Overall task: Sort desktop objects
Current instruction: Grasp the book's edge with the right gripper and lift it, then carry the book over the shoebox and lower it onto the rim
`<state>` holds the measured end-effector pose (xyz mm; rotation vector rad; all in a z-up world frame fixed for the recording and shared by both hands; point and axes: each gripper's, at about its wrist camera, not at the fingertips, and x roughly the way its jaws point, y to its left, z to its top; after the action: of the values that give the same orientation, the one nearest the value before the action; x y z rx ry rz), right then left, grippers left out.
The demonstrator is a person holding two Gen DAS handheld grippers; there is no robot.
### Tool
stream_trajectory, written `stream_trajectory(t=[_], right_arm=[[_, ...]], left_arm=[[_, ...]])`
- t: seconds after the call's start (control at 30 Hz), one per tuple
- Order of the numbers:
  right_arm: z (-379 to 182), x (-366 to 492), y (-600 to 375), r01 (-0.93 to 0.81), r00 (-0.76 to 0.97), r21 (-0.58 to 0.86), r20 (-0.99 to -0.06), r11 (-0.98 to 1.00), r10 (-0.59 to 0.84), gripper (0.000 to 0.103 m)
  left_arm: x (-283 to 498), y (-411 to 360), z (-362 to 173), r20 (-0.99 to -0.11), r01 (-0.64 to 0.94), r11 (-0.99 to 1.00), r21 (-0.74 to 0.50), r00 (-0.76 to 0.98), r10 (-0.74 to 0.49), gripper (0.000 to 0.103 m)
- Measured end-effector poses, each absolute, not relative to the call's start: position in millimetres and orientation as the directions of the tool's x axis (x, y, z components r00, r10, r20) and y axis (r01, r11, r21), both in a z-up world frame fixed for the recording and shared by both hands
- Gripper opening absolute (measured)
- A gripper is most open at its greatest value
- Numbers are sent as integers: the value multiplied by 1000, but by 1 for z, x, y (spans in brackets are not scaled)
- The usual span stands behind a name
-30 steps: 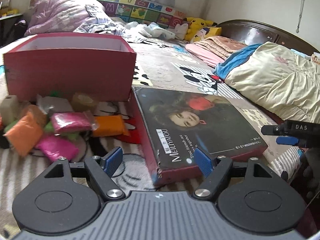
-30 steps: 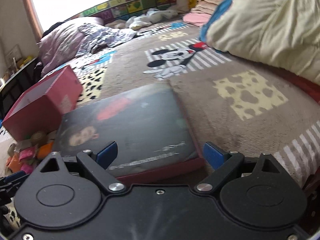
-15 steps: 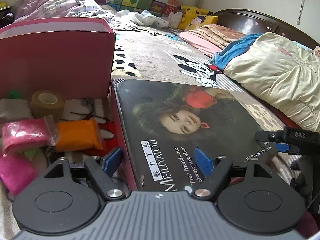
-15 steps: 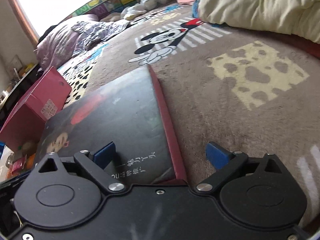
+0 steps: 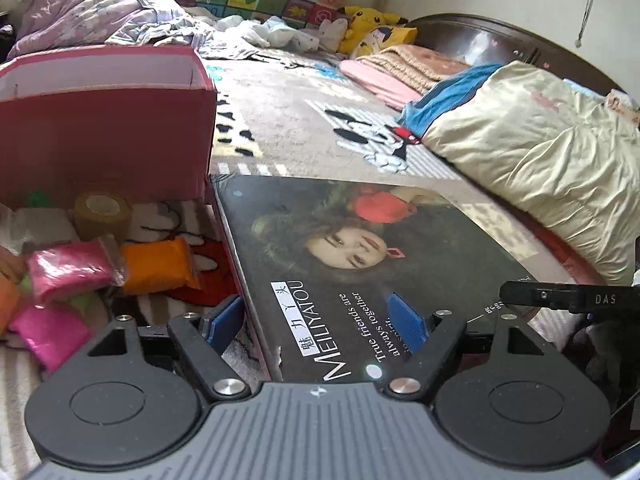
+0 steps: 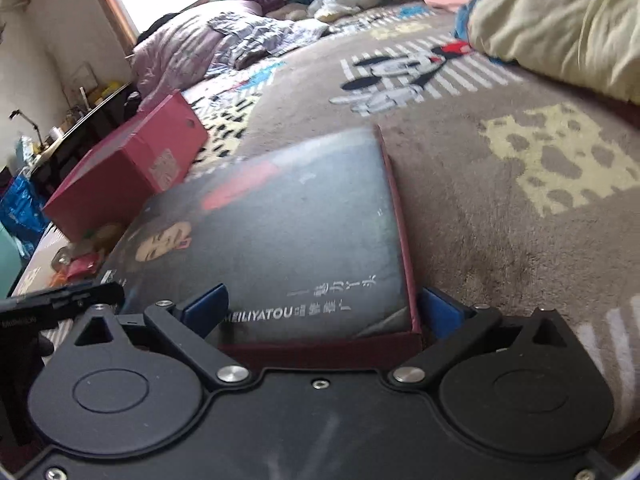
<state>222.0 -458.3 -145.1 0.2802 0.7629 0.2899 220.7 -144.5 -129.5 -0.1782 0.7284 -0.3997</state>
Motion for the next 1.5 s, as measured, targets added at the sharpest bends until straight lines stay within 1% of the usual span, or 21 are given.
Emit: stream_trajectory(t=[0.2, 0.4, 0.5, 0.77, 1.03, 1.5], right_arm=[[-115, 194, -447, -197, 722, 314, -594, 929, 354, 103], [-87, 169, -430, -241, 751, 275, -555, 931, 358, 103], [-76, 166, -416, -272, 758, 260, -535, 926, 373, 103], [-60, 179, -372, -363, 748, 239, -502, 901, 435, 103], [-58, 206, -319, -412, 729, 244, -489, 878, 478, 103], [-63, 253, -232, -443, 705, 274, -483, 854, 520, 103]], left_arm=[[197, -134, -105, -576, 331, 903, -275, 695, -430, 79], [176, -111, -82, -528, 332, 902, -276, 732, -431, 79], [168, -97, -71, -507, 330, 909, -255, 755, -416, 81], [160, -49, -52, -476, 295, 929, -223, 799, -367, 81], [173, 2, -47, -470, 242, 948, -208, 825, -313, 81], [230, 80, -40, -465, 164, 971, -171, 856, -227, 81]])
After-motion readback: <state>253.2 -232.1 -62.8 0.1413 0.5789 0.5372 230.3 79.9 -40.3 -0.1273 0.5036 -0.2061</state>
